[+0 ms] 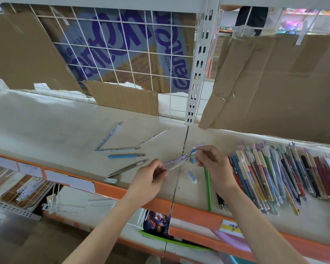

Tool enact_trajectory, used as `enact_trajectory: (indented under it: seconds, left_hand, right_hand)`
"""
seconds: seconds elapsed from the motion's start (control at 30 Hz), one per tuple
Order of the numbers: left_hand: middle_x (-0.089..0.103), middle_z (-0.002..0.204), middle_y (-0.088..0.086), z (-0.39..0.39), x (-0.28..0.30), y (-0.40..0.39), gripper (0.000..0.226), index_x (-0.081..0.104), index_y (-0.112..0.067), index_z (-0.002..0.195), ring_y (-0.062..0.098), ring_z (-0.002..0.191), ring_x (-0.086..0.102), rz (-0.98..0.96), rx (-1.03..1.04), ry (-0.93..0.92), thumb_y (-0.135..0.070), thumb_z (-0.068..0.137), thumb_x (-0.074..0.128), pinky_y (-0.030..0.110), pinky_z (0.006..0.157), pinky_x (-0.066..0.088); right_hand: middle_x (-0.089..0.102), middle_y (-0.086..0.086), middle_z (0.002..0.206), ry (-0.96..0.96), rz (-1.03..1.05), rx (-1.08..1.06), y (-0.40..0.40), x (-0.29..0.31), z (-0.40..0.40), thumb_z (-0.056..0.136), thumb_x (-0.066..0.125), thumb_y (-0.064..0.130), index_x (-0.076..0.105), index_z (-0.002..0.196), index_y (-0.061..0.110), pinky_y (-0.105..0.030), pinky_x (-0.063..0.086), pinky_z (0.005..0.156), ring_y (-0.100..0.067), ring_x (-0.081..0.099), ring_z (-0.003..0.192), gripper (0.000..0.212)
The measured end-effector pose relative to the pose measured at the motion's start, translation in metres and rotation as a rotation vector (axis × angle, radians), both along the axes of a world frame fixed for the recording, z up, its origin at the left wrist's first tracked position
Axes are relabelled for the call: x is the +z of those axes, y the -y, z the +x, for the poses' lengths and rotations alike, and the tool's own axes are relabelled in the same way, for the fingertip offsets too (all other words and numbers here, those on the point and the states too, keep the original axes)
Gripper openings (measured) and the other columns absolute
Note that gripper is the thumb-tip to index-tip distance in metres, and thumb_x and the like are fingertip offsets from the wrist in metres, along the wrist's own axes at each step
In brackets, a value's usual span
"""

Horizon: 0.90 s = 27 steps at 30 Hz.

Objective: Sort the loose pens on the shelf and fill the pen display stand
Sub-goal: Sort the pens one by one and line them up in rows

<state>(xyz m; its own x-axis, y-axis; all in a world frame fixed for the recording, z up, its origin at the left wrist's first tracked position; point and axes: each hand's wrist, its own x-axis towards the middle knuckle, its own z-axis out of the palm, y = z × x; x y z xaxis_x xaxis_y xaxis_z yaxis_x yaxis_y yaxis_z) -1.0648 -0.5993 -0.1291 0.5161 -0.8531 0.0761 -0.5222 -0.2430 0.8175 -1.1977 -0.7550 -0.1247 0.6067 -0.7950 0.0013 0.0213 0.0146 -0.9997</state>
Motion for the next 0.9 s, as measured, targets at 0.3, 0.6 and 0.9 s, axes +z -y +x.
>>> enact_trajectory:
  seconds: [0.3,0.6,0.9]
  left_hand:
    - [0.062,0.074,-0.005,-0.001,-0.003,-0.002,0.009,0.054,-0.017,0.085,0.003,0.069,0.055,0.024,-0.002,-0.027,-0.012,0.090,0.059,0.014,0.064,0.041]
    - [0.062,0.073,-0.005,-0.002,-0.003,-0.003,0.005,0.056,-0.012,0.086,0.005,0.068,0.056,0.016,-0.007,-0.039,-0.011,0.090,0.059,0.012,0.063,0.041]
    - [0.061,0.068,-0.004,-0.010,0.003,0.009,0.016,0.050,-0.021,0.079,0.010,0.063,0.055,0.025,0.019,-0.035,-0.016,0.092,0.056,0.015,0.060,0.039]
  right_hand:
    - [0.066,-0.006,0.077,0.013,0.046,-0.017,-0.008,0.000,0.001,0.090,0.057,0.001,0.065,0.095,0.008,-0.015,0.049,0.062,-0.004,0.060,0.064,0.012]
    - [0.067,0.007,0.069,-0.039,-0.003,0.092,-0.013,-0.001,0.001,0.089,0.058,0.001,0.067,0.091,0.017,-0.014,0.048,0.064,-0.003,0.060,0.065,0.018]
    - [0.067,-0.001,0.068,0.049,0.090,0.073,-0.033,-0.006,0.010,0.086,0.059,-0.005,0.055,0.102,0.017,-0.017,0.050,0.061,-0.009,0.064,0.064,0.028]
